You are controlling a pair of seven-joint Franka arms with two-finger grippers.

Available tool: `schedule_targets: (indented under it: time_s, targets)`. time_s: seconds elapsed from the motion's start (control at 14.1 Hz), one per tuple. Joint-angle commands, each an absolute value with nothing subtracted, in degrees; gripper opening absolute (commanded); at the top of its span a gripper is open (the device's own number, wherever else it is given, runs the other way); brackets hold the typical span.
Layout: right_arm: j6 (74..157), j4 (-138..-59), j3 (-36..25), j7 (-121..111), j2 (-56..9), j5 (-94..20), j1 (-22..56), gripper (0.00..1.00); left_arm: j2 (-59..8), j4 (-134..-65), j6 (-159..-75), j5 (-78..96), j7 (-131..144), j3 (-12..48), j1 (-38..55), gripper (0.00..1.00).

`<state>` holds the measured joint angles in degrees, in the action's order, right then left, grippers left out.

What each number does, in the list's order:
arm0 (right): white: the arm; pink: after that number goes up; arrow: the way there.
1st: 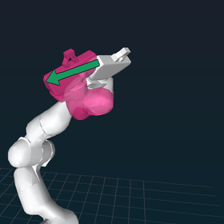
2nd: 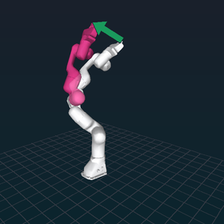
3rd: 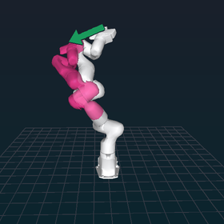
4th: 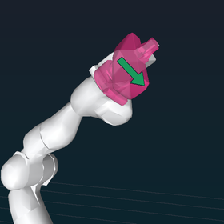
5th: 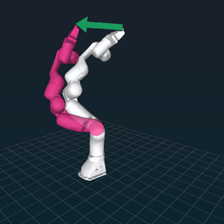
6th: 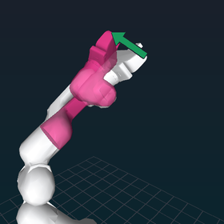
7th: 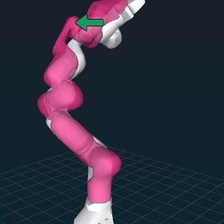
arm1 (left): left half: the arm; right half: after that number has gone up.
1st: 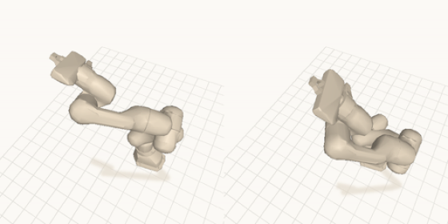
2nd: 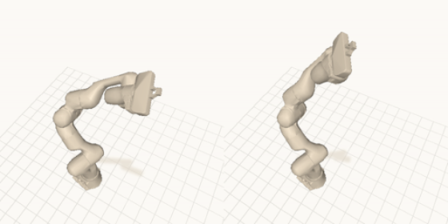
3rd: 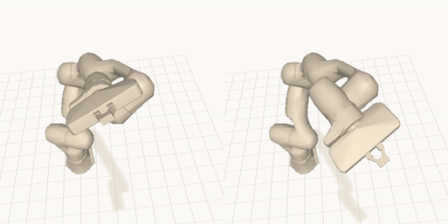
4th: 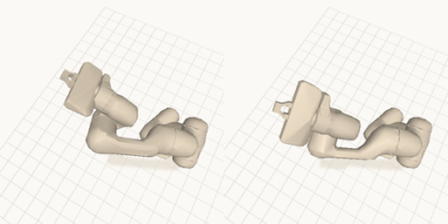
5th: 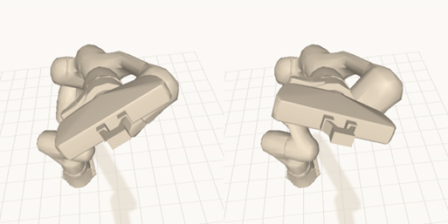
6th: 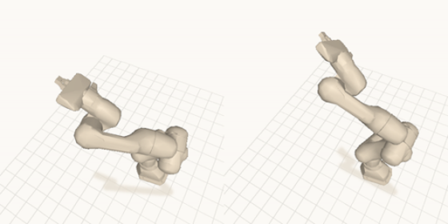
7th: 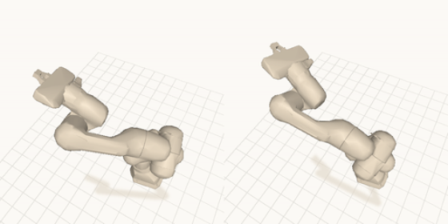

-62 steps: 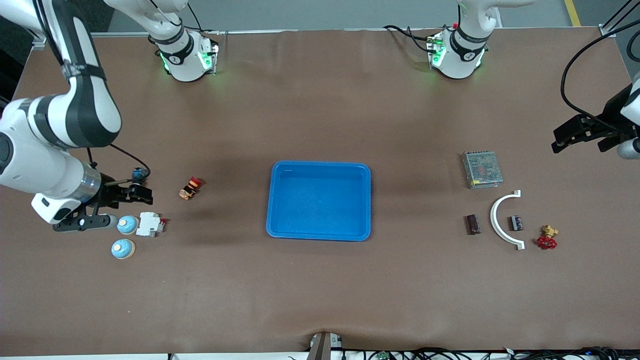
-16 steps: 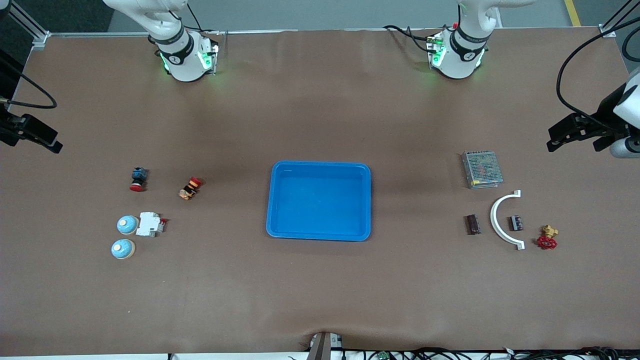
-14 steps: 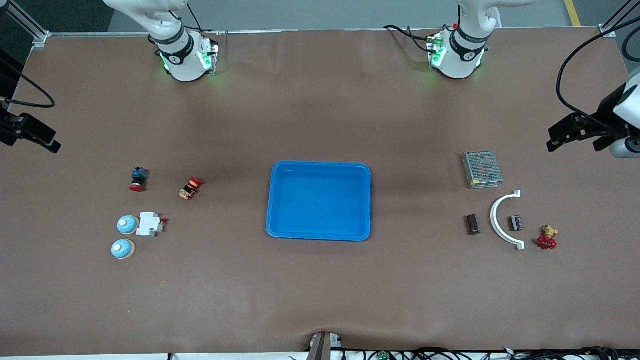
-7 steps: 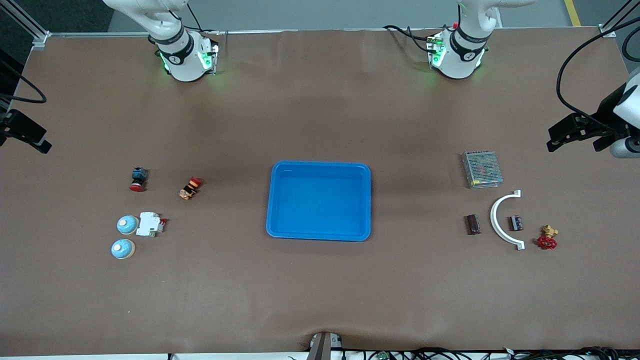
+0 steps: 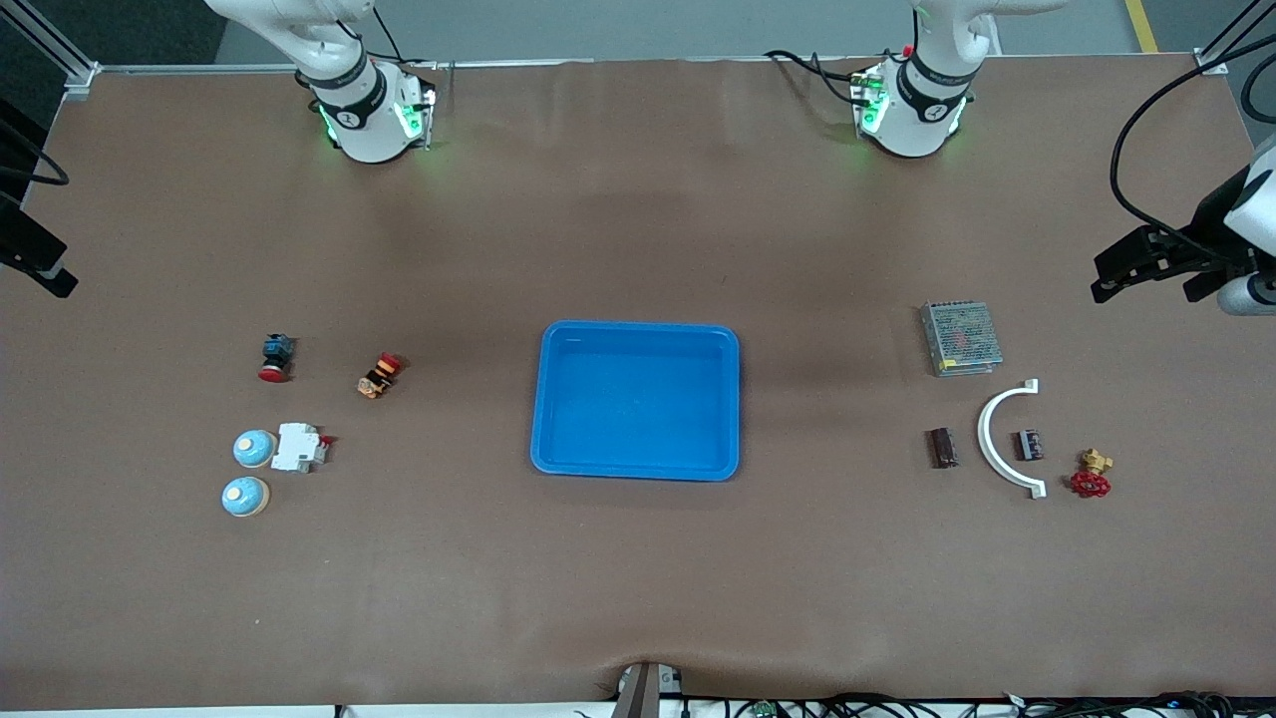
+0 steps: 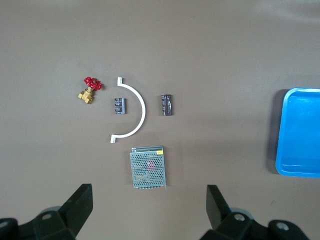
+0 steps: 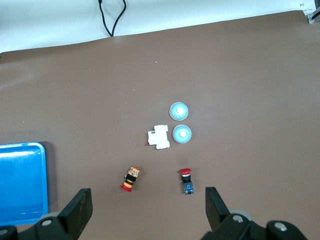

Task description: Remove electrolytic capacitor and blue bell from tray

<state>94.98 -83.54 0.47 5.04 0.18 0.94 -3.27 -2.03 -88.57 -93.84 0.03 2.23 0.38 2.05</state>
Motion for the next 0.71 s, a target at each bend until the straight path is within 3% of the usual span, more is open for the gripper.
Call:
schedule_targets:
  time_s: [0.0, 0.64]
  targets:
    - [94.22, -83.41, 0.26, 5.18, 0.88, 0.79, -2.64, 1.00, -2.29, -87.36, -92.64, -0.09, 1.58, 0.62, 1.67, 1.00]
    - [93.96, -82.62, 0.09, 7.03, 0.88, 0.09, -2.64, 1.00, -2.29, -87.36, -92.55, -0.09, 1.67, 0.62, 1.67, 1.00]
